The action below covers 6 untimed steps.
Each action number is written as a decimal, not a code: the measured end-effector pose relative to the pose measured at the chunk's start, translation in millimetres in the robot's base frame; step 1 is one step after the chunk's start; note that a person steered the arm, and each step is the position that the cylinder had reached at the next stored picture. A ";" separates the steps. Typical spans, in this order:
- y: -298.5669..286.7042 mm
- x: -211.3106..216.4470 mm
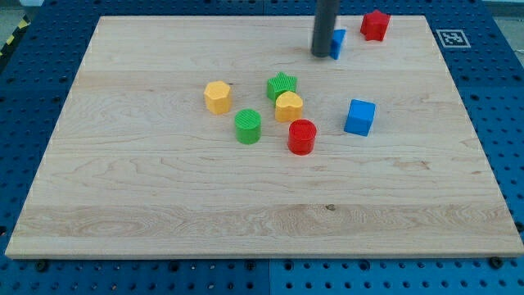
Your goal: Slide the triangle to the bottom left of the red star
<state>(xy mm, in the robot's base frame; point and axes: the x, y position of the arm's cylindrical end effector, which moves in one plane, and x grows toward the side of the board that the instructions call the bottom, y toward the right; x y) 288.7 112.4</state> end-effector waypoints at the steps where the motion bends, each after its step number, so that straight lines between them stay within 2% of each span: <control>1: 34.9 -4.2; 2: 48.4 -4.6; 4: -13.0 -50.3; 5: -5.7 -63.1; 6: 25.1 -66.7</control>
